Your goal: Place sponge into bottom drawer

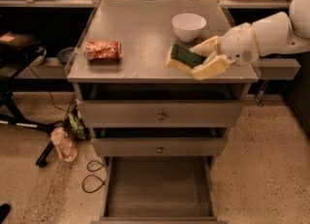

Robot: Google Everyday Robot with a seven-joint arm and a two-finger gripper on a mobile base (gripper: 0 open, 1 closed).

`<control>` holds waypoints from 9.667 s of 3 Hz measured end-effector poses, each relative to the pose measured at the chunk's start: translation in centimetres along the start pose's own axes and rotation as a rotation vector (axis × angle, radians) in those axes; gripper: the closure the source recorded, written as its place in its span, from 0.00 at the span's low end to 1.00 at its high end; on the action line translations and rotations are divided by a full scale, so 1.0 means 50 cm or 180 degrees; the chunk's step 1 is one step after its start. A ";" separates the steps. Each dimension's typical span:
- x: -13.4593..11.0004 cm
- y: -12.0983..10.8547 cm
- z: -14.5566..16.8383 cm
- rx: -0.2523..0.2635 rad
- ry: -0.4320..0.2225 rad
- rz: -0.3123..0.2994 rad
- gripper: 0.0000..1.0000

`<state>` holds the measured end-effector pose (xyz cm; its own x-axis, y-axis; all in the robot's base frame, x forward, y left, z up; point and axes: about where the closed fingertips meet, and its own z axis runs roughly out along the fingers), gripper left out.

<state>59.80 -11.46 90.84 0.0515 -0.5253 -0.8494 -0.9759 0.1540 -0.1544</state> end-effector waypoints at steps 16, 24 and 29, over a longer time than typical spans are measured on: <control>0.707 0.374 0.327 0.1116 0.1398 0.1287 1.00; 0.922 0.385 0.602 0.0551 0.0792 0.1739 1.00; 1.171 0.388 0.772 0.0874 0.1186 0.2263 1.00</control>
Offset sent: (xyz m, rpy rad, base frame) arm -0.0749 0.0065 0.0009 -0.1891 -0.0938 -0.1233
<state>52.04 -6.92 18.63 -0.6751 -0.4605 -0.5763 -0.6610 0.7245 0.1954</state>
